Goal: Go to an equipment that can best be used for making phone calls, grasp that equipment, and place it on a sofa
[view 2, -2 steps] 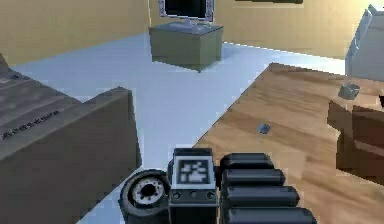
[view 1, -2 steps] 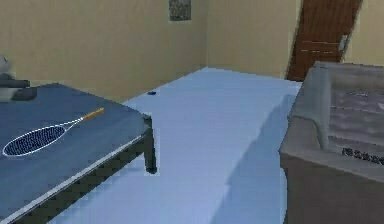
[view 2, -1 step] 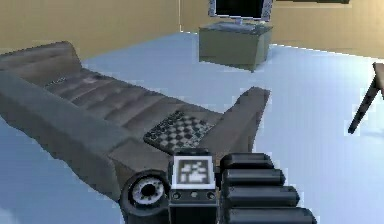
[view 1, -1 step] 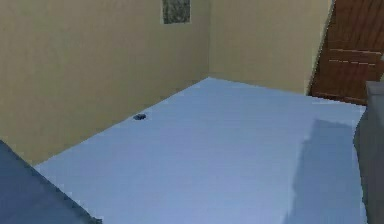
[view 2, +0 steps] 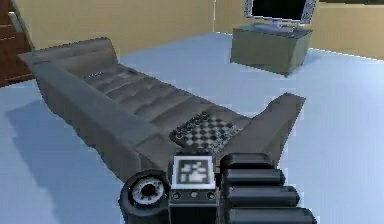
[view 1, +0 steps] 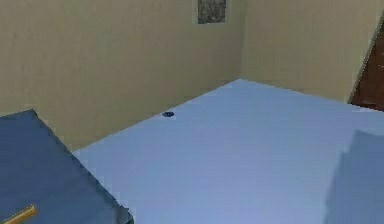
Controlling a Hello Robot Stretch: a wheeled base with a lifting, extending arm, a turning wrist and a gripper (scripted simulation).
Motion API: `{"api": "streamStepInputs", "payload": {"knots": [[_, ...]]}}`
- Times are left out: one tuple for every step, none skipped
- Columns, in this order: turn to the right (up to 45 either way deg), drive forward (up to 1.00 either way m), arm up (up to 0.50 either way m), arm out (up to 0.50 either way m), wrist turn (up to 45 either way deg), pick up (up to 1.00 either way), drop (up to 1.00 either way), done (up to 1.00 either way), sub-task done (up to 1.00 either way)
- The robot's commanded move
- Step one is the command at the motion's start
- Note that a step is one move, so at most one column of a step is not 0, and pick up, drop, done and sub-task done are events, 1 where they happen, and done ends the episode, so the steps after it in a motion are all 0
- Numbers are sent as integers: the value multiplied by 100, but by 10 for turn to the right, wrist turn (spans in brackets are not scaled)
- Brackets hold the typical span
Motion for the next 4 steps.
{"api": "streamStepInputs", "payload": {"knots": [[0,5,0,0,0,0,0,0,0],[420,0,0,0,0,0,0,0,0],[0,100,0,0,0,0,0,0,0],[0,100,0,0,0,0,0,0,0]]}}
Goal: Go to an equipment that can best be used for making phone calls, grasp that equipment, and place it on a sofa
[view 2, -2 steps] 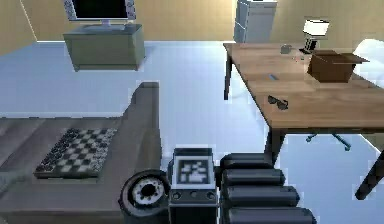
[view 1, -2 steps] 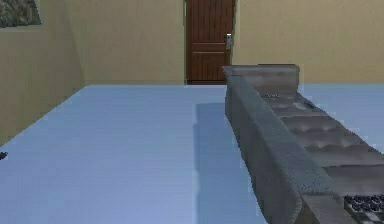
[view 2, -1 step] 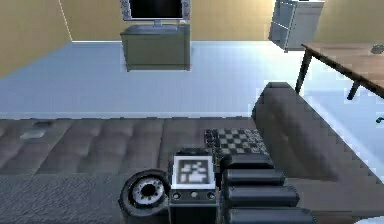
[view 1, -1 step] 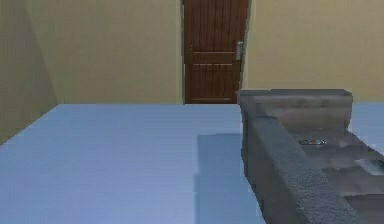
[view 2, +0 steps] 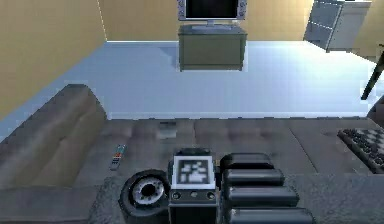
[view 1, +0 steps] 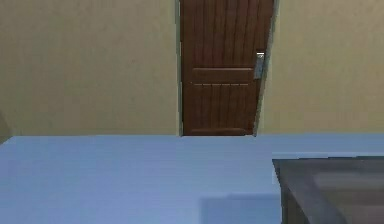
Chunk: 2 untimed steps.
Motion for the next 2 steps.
{"api": "streamStepInputs", "payload": {"knots": [[0,100,0,0,0,0,0,0,0],[-450,0,0,0,0,0,0,0,0]]}}
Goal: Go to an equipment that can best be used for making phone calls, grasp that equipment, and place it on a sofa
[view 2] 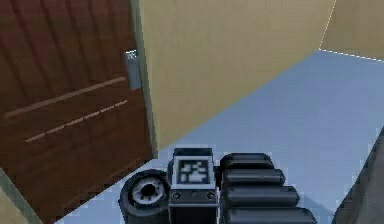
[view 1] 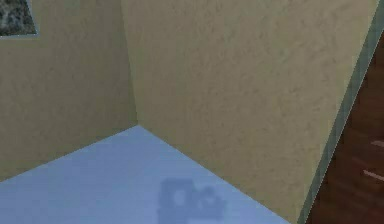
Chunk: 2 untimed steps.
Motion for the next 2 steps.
{"api": "streamStepInputs", "payload": {"knots": [[-60,0,0,0,0,0,0,0,0],[0,10,0,0,0,0,0,0,0]]}}
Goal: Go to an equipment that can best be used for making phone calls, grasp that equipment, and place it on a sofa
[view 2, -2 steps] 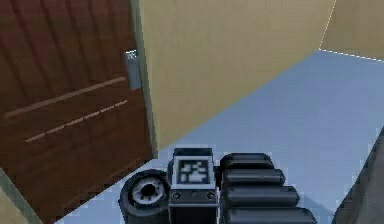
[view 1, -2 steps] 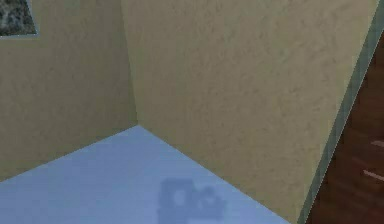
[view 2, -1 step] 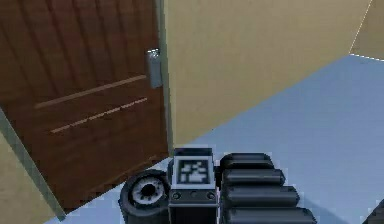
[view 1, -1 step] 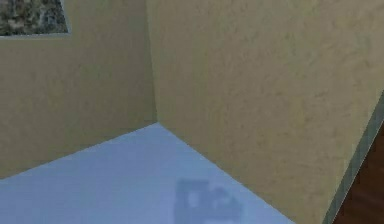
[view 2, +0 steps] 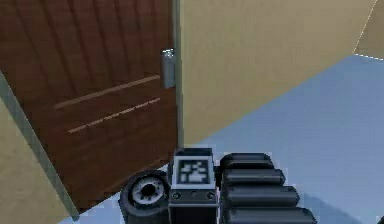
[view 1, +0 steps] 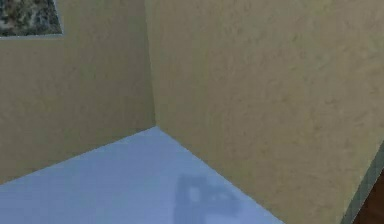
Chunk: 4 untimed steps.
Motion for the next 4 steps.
{"api": "streamStepInputs", "payload": {"knots": [[450,0,0,0,0,0,0,0,0],[450,0,0,0,0,0,0,0,0],[0,35,0,0,0,0,0,0,0],[450,0,0,0,0,0,0,0,0]]}}
